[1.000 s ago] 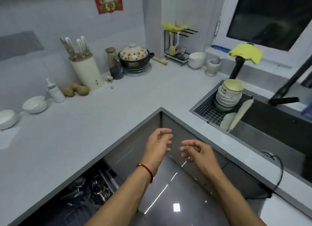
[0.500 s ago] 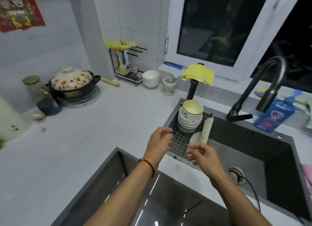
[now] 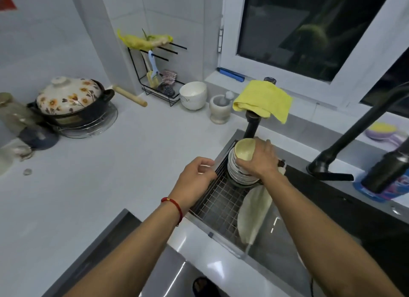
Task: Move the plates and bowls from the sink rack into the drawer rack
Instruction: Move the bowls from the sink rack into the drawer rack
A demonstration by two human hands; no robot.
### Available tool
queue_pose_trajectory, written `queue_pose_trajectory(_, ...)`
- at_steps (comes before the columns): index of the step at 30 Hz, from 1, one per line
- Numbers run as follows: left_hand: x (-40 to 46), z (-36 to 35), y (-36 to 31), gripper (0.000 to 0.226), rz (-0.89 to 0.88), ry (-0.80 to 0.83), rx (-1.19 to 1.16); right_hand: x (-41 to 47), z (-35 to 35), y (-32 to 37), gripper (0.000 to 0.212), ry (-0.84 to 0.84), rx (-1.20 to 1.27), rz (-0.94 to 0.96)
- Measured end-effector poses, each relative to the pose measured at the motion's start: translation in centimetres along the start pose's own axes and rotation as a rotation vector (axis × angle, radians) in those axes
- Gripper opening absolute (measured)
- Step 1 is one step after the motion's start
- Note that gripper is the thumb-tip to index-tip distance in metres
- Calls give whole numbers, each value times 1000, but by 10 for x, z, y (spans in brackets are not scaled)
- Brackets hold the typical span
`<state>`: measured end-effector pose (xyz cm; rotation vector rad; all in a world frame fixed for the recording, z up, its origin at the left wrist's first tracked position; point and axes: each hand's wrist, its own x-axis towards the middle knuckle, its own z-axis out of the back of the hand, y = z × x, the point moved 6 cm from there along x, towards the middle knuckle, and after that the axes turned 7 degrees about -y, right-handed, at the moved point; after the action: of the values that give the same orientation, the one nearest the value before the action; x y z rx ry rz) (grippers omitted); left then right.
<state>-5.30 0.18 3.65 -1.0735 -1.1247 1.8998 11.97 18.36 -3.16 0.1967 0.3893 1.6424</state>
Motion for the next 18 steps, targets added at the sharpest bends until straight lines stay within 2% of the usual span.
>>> queue_pose_trajectory(3,13,-8,3,26,37,-26,34,25,-13,-2,121,46,-43,41)
queue_pose_trajectory(9,22,-18,7,27,102,-65,35,38,-13,-7,124,-47,39,131)
queue_pose_trajectory(13,22,-24,6,28,119,-81,20,34,-4,-4,120,-118,98,187)
queue_pose_trajectory(18,19,-22,7,22,109,-146,-81,11,33,20,105,-261,107,408)
